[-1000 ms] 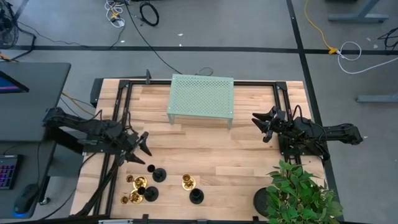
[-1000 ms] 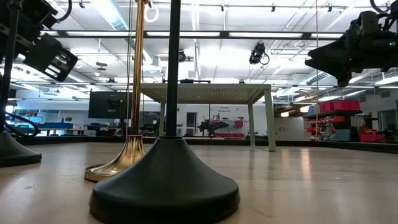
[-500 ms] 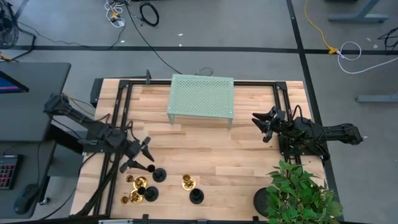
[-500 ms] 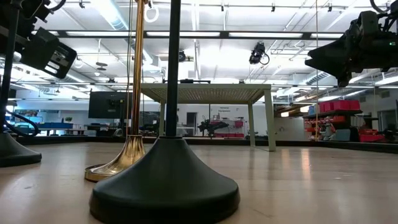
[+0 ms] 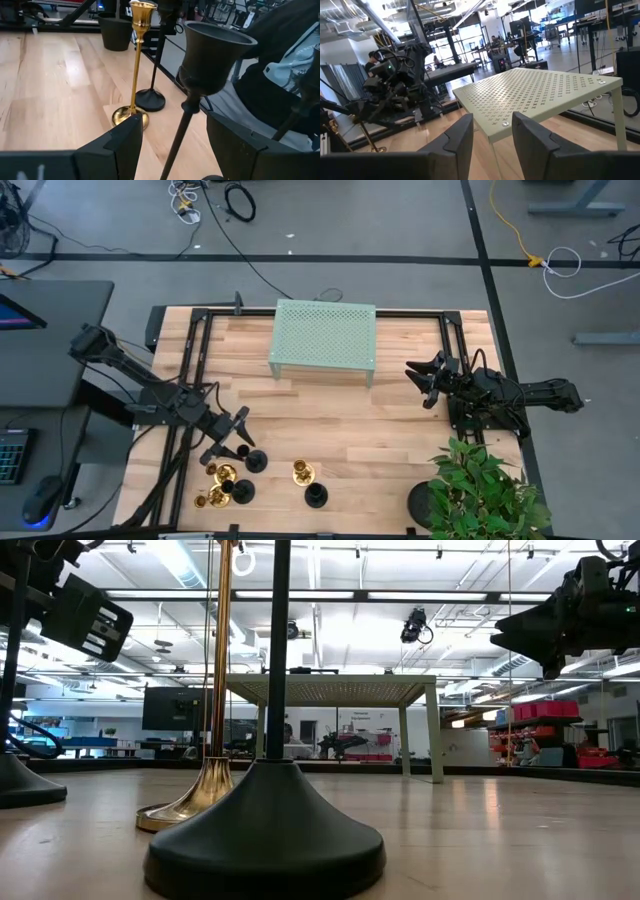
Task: Pick & Place candle stick holders
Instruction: Put the top left black candle holder on the shelf
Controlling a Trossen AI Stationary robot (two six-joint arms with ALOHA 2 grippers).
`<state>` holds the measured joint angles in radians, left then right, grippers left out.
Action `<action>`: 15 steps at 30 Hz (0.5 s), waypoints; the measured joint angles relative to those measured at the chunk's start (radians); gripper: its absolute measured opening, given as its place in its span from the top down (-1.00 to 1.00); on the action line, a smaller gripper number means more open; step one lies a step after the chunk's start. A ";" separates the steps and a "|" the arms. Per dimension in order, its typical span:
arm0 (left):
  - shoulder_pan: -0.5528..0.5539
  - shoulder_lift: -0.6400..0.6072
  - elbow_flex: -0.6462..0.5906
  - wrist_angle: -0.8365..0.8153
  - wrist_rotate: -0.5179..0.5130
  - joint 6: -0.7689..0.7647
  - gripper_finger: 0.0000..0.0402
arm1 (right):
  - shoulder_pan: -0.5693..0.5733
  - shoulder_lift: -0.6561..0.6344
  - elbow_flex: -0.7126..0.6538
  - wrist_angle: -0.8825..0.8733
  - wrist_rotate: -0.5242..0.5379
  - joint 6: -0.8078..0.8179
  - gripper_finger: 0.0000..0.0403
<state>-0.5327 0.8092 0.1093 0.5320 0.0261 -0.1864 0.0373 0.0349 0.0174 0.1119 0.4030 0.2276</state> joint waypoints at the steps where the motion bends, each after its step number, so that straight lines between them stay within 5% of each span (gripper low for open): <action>1: 0.000 0.013 0.000 0.015 0.000 0.000 -0.10 | 0.000 0.000 0.000 0.000 0.000 0.000 0.32; 8: 0.000 0.075 0.000 0.060 0.004 0.041 -0.04 | 0.000 0.000 0.000 0.000 0.000 0.000 0.32; 15: 0.000 0.074 0.000 0.061 0.004 0.077 0.39 | 0.000 0.000 0.000 -0.001 0.000 0.000 0.32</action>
<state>-0.5327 0.8837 0.1093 0.5934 0.0298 -0.1091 0.0373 0.0352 0.0174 0.1112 0.4030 0.2274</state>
